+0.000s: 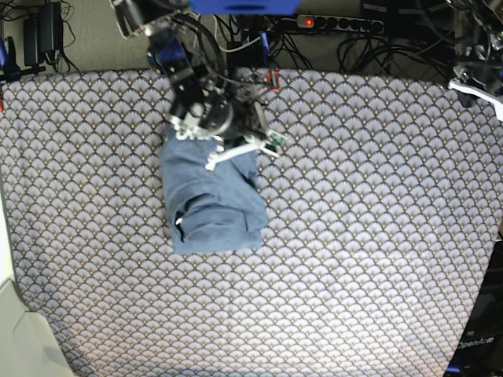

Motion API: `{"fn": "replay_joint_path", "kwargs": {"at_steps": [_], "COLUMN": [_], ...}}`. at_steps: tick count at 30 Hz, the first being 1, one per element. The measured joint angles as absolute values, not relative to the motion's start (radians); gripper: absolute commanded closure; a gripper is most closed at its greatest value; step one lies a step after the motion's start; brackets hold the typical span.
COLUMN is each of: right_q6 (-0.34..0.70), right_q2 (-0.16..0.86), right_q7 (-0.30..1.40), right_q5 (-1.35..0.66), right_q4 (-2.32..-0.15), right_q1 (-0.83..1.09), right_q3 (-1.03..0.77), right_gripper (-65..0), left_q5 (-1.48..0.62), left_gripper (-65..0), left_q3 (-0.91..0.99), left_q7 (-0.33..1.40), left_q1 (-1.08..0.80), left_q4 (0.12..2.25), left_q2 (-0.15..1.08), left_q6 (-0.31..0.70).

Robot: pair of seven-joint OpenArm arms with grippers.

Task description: Fold the T-shirt properly

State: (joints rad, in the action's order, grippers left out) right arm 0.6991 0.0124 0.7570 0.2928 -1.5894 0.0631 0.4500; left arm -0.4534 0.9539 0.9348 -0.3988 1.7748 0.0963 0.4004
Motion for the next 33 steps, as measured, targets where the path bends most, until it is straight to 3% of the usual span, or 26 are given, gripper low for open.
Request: {"fn": "replay_joint_path", "kwargs": {"at_steps": [12,22,25,33], "right_q6": [0.698,0.699,0.699,0.698], "right_q2": [0.017,0.133,0.144,0.135], "right_q7": [0.778,0.771,0.669,0.471], "right_q5": [0.307,0.31,0.309,0.306], "right_q4": [-1.953,-1.977,-1.983,-1.895], "right_q1": [0.268,0.512,0.616,0.795], "right_q3": [0.495,0.322,0.2,-0.053], "right_gripper": [0.0,0.0,0.0,0.0], "left_q5": [-0.455,-0.453,-0.444,-0.159], "left_gripper": [-0.5,-0.5,-0.5,-0.5], "left_q3": [1.042,0.933,0.832,0.455], "left_q7": [0.932,0.917,0.786,0.411], "left_q1": [-0.419,-0.659,-0.727,-0.744], "left_q4": [1.874,1.855,1.799,1.462], "left_q2": [0.173,0.22,0.226,0.218], "left_q6": [0.4,0.412,0.407,0.408]}}
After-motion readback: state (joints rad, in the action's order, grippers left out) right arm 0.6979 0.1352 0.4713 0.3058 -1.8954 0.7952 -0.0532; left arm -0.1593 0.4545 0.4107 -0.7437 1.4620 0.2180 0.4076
